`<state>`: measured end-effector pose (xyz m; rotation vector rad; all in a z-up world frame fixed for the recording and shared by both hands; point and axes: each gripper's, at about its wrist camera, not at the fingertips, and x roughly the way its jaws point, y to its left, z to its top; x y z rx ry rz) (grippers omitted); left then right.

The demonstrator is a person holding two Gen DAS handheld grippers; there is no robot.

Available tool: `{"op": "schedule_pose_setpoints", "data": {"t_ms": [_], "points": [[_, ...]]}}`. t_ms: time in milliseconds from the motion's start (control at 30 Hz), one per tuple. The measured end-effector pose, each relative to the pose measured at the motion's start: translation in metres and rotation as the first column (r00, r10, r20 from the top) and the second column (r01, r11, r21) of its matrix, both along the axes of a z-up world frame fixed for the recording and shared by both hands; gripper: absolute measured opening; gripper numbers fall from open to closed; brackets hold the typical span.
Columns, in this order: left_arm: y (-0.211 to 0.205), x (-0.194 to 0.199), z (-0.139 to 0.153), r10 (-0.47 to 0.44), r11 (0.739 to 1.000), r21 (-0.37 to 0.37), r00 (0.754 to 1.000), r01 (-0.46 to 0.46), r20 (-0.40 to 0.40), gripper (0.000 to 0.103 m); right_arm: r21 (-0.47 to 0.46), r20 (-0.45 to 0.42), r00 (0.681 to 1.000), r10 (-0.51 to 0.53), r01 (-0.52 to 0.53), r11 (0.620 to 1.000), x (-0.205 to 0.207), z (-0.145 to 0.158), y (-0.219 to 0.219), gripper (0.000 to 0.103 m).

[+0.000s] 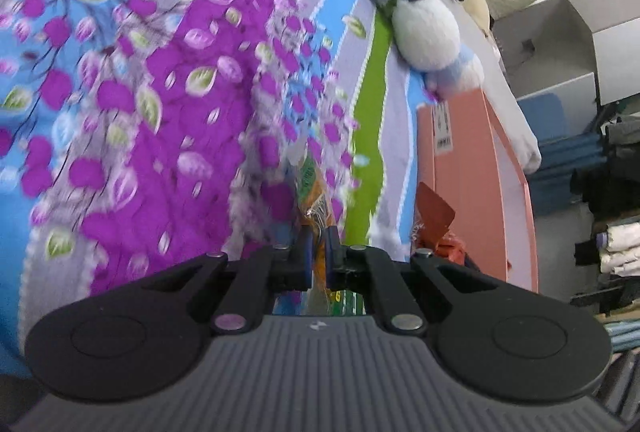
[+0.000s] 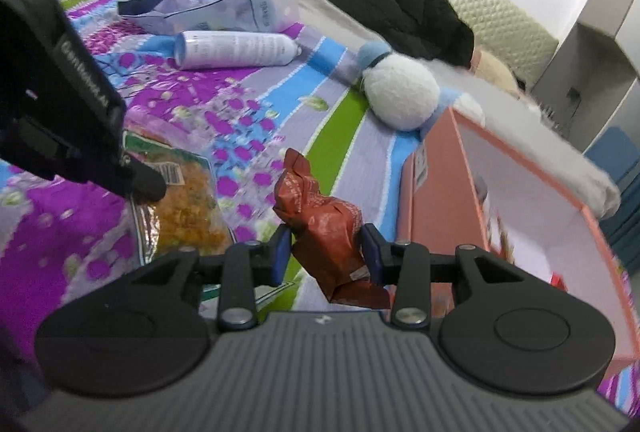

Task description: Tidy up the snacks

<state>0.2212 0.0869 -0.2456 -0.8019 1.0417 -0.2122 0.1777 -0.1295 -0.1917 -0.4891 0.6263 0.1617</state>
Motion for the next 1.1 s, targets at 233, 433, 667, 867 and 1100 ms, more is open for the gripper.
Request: {"op": "schedule_pose_setpoints", "data": {"t_ms": [233, 433, 667, 867, 1100], "points": [[0.016, -0.005, -0.005, -0.055, 0.998, 0.036, 0.998, 0.056, -0.021, 0.007, 0.152, -0.111, 0.994, -0.012, 0.029, 0.988, -0.018, -0.010, -0.018, 0.042], [0.017, 0.002, -0.001, -0.055, 0.981, 0.187, 0.998, 0.059, -0.031, 0.012, 0.247, -0.189, 0.982, -0.022, 0.069, 0.967, -0.015, -0.024, -0.028, 0.042], [0.014, 0.000, 0.003, -0.015, 0.961, 0.274, 0.999, 0.027, -0.044, 0.086, 0.362, -0.232, 0.972, 0.037, 0.050, 0.931, -0.013, -0.028, -0.040, 0.066], [0.010, -0.010, 0.007, 0.011, 0.954, 0.299, 0.999, -0.001, -0.032, 0.091, 0.397, -0.205, 0.974, 0.094, -0.005, 0.918, -0.016, -0.028, -0.048, 0.081], [-0.011, -0.003, 0.006, -0.001, 0.941, 0.339, 0.998, 0.021, -0.058, 0.094, 0.431, -0.185, 0.976, 0.111, -0.021, 0.902, -0.009, -0.031, -0.057, 0.080]]}}
